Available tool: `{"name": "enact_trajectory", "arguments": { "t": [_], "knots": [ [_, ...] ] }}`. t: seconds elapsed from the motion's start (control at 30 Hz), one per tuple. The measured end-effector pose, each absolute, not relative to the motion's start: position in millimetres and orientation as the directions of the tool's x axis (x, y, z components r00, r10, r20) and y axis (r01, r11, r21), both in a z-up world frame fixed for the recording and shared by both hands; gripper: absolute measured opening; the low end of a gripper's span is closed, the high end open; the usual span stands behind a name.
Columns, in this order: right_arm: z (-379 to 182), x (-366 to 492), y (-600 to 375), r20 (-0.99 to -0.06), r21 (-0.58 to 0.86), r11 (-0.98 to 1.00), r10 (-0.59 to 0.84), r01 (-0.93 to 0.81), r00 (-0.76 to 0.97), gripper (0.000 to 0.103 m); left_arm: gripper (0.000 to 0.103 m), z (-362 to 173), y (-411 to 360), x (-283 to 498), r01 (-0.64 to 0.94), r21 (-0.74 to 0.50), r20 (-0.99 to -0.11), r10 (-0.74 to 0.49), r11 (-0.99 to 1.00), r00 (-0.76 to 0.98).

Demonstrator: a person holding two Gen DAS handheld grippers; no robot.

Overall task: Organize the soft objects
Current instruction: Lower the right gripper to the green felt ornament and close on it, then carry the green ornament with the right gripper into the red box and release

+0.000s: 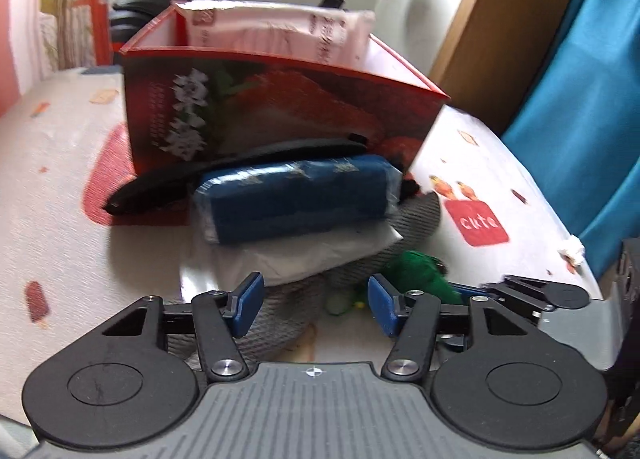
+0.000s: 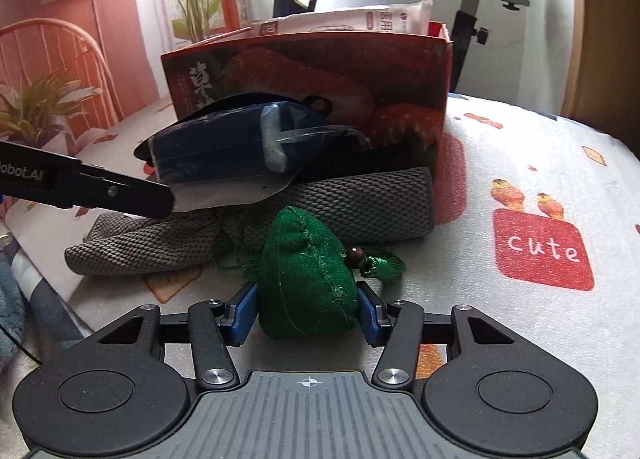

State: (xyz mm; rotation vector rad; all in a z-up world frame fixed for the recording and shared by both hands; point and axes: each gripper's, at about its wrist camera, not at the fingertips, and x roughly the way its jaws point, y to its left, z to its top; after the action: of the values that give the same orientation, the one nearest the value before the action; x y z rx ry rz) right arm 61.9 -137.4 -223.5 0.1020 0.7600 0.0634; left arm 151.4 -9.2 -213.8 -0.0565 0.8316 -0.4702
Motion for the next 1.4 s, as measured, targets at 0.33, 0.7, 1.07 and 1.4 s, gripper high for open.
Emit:
{"name": "enact_trajectory", "arguments": {
  "t": [0.33,0.7,1.07,1.4],
  "knots": [
    [-223,63,-122,-0.676,0.124,0.985,0.173,-0.122,0.716,0.047,0.056,-228,-26,158,0.428,-0.347,-0.715,-0.531,0.834,0.454],
    [-222,61,-113,-0.676,0.105,0.978,0.201,-0.178,0.709,0.047,0.052,-252,-38,173,0.397,-0.462,-0.715,-0.598,0.793,0.362],
    [-170,51,-106,-0.580,0.033,0.980,0.180,-0.198,0.794,0.045,0.050,-194,-26,153,0.490,-0.426,-0.608,-0.642,0.760,0.467],
    [-59,81,-102,-0.458,-0.127,0.954,0.188,-0.273,0.869,0.045,0.050,-88,-1,169,0.541,-0.422,-0.428,-0.686,0.728,0.589]
  ]
}}
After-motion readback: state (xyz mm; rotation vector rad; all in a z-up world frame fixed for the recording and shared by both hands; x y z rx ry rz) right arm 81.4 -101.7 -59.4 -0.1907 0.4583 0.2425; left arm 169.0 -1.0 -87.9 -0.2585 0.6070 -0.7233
